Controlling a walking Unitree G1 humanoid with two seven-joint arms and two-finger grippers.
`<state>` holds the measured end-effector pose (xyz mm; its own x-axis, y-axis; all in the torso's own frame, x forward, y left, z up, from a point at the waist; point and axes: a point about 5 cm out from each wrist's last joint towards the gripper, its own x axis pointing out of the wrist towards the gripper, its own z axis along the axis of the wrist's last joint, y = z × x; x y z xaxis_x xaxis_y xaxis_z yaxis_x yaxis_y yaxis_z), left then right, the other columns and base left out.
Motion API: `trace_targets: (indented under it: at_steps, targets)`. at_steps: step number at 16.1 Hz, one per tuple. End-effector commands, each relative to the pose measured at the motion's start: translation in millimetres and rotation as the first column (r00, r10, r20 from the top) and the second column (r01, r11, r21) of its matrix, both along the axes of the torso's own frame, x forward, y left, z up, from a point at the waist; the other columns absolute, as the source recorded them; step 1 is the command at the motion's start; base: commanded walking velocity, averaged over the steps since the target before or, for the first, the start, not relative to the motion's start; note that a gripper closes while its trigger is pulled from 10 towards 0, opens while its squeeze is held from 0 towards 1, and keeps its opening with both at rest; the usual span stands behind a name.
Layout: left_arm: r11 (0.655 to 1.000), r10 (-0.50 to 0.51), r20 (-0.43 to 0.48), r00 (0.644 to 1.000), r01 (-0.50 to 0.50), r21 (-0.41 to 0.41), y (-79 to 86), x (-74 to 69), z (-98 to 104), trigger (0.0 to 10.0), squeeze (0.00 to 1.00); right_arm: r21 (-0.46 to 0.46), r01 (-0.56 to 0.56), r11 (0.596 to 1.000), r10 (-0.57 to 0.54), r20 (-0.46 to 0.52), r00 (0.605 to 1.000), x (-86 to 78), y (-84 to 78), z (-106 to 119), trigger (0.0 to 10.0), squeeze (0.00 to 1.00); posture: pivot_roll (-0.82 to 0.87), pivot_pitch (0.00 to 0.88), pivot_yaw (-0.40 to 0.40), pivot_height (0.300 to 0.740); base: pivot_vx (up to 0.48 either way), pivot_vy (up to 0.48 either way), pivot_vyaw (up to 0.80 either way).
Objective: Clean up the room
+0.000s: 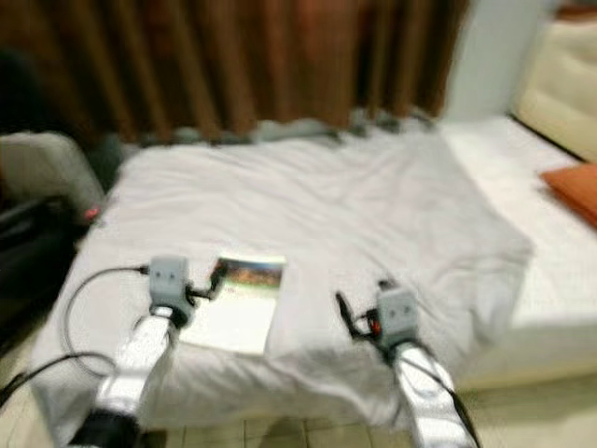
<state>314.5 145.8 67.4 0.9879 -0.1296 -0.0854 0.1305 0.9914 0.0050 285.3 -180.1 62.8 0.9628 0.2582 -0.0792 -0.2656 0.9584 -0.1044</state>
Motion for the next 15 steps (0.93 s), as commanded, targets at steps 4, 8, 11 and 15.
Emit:
trace_targets:
  at_steps: [4,8,11,15]
  targets:
    - [0.999,0.001,0.039,0.999,-0.003,0.044,-4.8,1.0,5.7,10.0,0.00,0.014,-0.019,1.000,0.019,-0.022,1.000,1.4,1.9,-1.6,10.0,0.00,-0.08,0.000,0.040,0.740,0.000,0.000,0.00]
    - [1.000,-0.004,0.038,0.999,0.003,0.025,-7.1,2.2,7.1,10.0,0.00,0.022,-0.024,0.999,0.024,-0.031,0.999,1.9,3.3,-3.2,10.0,0.00,-0.08,0.000,0.043,0.740,0.249,0.174,0.00]
    - [1.000,-0.004,0.037,0.999,0.002,0.030,-6.2,3.3,7.4,10.0,0.00,0.025,-0.022,0.999,0.023,-0.033,0.999,2.0,3.5,-3.6,10.0,0.00,-0.08,0.000,0.046,0.740,0.339,0.340,0.00]
    - [1.000,-0.004,0.028,1.000,0.003,0.027,-6.4,4.8,7.0,10.0,0.00,0.027,-0.026,0.999,0.027,-0.038,0.999,2.4,3.8,-4.8,10.0,0.00,-0.08,0.000,0.047,0.740,0.337,0.341,0.00]
